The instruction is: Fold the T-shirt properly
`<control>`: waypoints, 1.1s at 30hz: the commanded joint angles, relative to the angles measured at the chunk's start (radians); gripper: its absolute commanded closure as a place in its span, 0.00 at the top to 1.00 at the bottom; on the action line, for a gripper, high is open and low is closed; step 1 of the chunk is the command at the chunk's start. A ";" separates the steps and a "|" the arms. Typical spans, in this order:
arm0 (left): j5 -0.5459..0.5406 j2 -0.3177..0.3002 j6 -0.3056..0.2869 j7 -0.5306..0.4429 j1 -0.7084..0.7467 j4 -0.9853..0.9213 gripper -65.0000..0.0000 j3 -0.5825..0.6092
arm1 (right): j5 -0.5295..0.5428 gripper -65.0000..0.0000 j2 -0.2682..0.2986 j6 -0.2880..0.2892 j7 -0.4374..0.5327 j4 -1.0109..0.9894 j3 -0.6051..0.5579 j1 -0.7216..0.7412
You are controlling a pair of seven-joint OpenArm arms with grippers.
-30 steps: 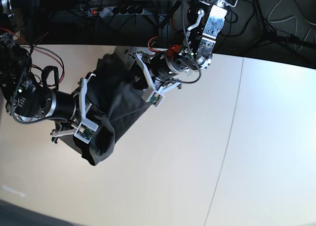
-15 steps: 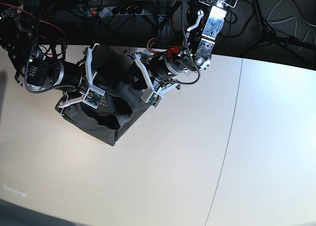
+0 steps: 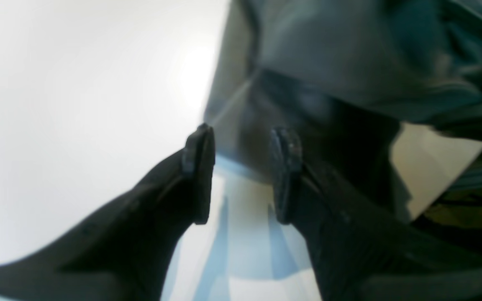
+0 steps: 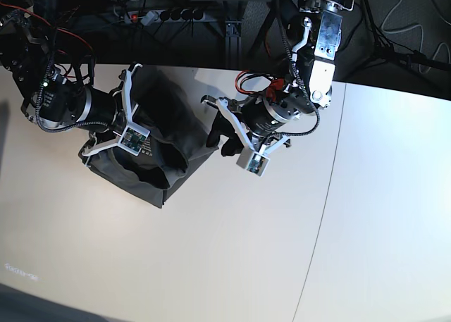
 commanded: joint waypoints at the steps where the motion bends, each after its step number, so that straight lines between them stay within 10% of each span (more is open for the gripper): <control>1: -0.010 0.005 0.003 -0.013 -0.011 0.018 0.39 -0.011 | 0.004 0.00 0.011 0.078 0.023 0.013 0.010 0.010; 11: -0.032 0.005 0.003 -0.010 -0.011 0.018 0.39 -0.114 | 0.005 0.00 0.008 0.078 0.026 0.013 -0.082 0.011; 16: -0.033 0.005 0.003 -0.010 -0.011 0.018 0.39 -0.114 | 0.027 0.49 -0.023 0.077 0.027 0.013 -0.108 0.011; 19: -0.033 0.005 0.003 -0.010 -0.011 0.018 0.39 -0.114 | 0.068 0.56 -0.052 0.077 0.034 0.013 -0.108 0.011; 29: -0.043 -0.072 0.003 -0.010 -0.013 0.020 0.39 -0.114 | 0.021 0.53 -0.105 0.069 0.040 0.014 -0.062 0.073; 33: -0.087 -0.097 0.003 -0.010 -0.006 0.055 0.25 -0.114 | -0.054 0.00 -0.122 0.063 0.119 0.003 0.011 0.111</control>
